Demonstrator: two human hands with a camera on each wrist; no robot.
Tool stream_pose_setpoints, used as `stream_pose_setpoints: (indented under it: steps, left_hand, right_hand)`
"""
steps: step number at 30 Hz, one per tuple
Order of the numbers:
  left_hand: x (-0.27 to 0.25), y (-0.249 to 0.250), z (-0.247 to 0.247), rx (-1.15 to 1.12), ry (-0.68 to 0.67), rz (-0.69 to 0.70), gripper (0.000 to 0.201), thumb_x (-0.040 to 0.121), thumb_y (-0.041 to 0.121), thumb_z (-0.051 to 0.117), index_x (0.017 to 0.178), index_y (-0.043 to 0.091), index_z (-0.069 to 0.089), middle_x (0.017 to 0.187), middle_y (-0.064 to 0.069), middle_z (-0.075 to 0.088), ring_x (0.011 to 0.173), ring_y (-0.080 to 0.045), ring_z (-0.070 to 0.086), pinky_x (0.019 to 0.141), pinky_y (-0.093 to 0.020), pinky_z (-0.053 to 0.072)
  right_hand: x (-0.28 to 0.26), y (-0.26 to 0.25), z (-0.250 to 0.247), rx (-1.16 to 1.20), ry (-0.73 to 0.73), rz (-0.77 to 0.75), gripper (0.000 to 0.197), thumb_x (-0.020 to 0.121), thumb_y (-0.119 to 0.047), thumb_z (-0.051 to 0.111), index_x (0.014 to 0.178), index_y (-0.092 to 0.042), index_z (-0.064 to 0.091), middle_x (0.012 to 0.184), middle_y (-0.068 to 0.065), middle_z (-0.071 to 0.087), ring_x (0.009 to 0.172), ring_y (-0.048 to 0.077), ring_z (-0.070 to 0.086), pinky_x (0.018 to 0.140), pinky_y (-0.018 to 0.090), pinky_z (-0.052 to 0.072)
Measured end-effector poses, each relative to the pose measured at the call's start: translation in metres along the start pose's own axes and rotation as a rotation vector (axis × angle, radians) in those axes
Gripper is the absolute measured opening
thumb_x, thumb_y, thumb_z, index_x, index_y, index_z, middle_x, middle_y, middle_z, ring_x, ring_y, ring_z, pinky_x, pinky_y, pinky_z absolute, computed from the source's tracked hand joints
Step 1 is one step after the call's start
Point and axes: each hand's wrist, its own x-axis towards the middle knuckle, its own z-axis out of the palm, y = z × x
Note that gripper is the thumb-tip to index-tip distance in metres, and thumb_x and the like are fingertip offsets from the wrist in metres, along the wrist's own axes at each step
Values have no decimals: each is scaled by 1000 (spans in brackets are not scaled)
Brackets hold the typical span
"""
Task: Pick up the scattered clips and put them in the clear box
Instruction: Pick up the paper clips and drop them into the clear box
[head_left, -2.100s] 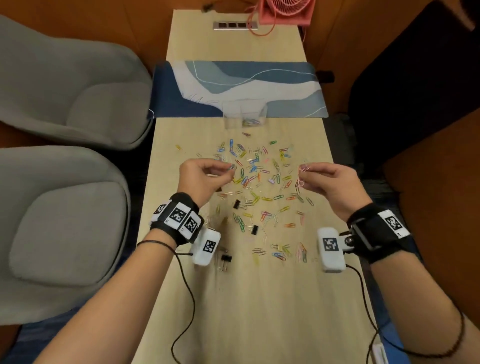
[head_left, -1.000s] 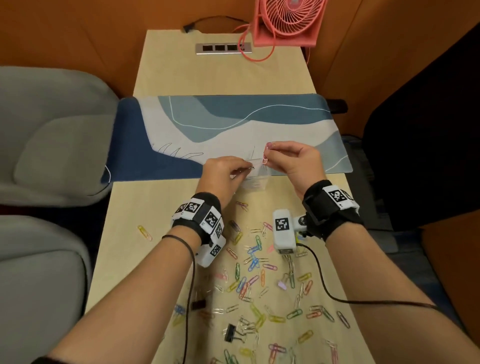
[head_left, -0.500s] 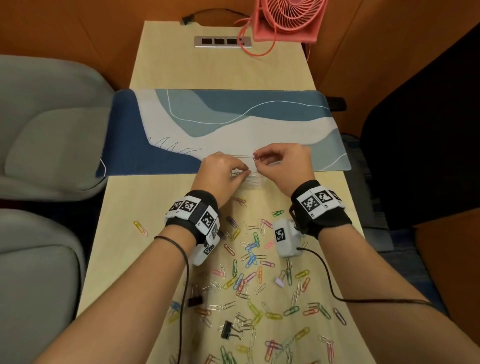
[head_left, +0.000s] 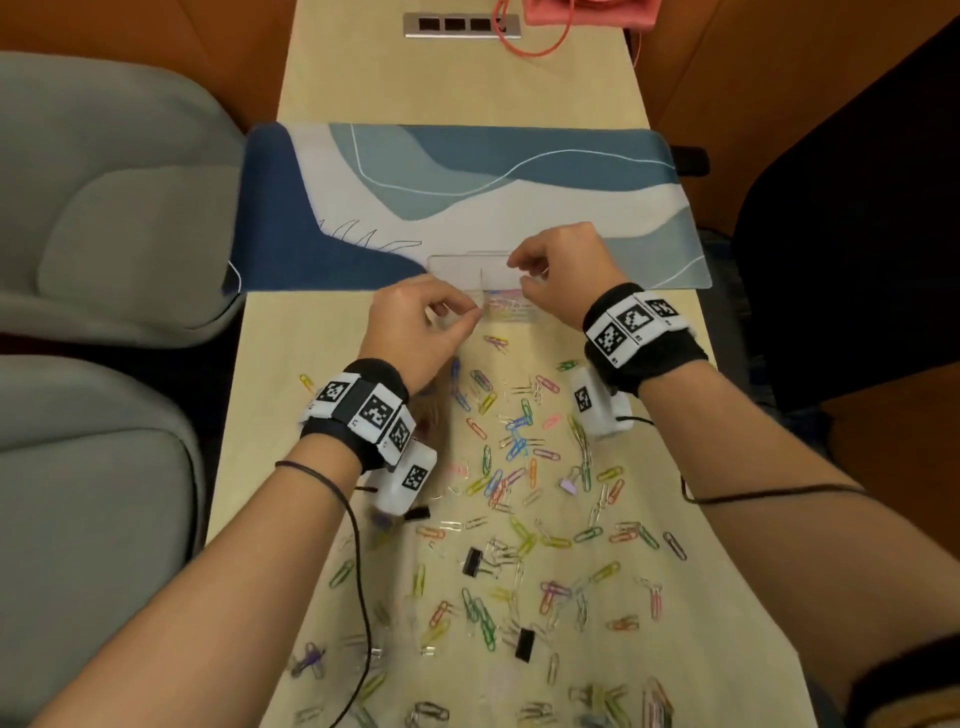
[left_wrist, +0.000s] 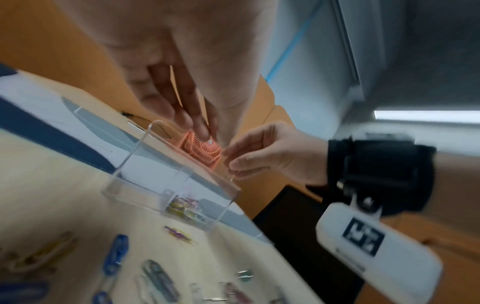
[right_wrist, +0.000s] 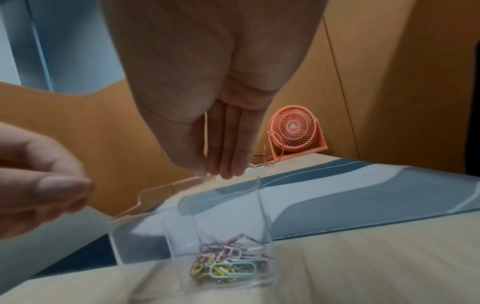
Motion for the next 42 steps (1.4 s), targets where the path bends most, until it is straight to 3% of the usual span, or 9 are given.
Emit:
stream_pose_setpoints:
  steps: [5,10,14,17,21,25,32,39,42]
  left_hand:
    - [-65,28,-27,-185,-98,-56,5,80,27,79,80,22,77,78,9,71,69,-12,60,61,-23,47]
    - [-162,49,-55,-208,-248,-106,8,79,32,80,82,25,77,80,11,71,74,-10,62,66,-19,47]
    - [-246,45,-77,-164,-165,-191,5,81,24,78,86,23,77,82,11,72,74,-9,62,65,-17,48]
    - [-310,20,-85,-80,-66,-329,6,82,22,77,88,23,77,84,10,71,73,-4,61,66,-18,49]
    - [-390,-19,-88,169,92,-609,27,81,24,74,108,24,70,108,-2,57,94,-21,58,91,-40,51]
    - [-439,-18,-81,200,104,-696,47,83,18,72,128,10,60,121,-12,43,112,-29,45,96,-30,35]
    - [-464,6,-48,81,-4,-527,46,86,14,67,131,7,58,113,4,42,103,-18,51,98,-39,48]
    - [-466,26,-21,64,-175,-369,67,81,28,74,141,13,48,127,-3,43,119,-19,43,108,-35,37]
    - [-461,31,-14,179,-171,-405,83,75,43,75,145,18,38,132,-8,37,122,-22,35,108,-35,34]
  right_hand:
    - [-63,-16,-21,32,18,44,22,80,-14,65,101,-17,73,89,0,71,78,14,64,80,30,55]
    - [-180,-21,-33,-4,-200,253,21,79,-23,73,100,-20,73,83,-2,68,76,15,64,79,27,51]
    - [-279,-20,-25,-55,-317,475,18,80,-22,74,97,-17,73,86,2,69,79,18,62,73,23,42]
    - [-343,-14,-10,-129,-358,675,21,81,-20,71,103,-17,70,102,6,68,91,22,62,79,28,49]
    - [-407,-19,20,-162,-389,851,43,82,-16,67,124,-16,57,116,13,60,100,30,60,85,36,51]
    - [-431,-38,51,-155,-267,811,55,82,-2,55,135,-8,45,121,19,43,106,39,52,92,42,47]
    - [-431,-68,84,-23,-168,582,51,78,10,55,127,-3,57,115,20,50,95,36,57,81,24,41]
    - [-437,-76,90,-152,-173,480,59,85,-25,65,138,-10,45,124,15,45,102,33,51,91,36,44]
    - [-443,-84,95,-204,-184,462,54,88,-25,60,137,-10,46,125,13,44,104,30,48,95,34,41]
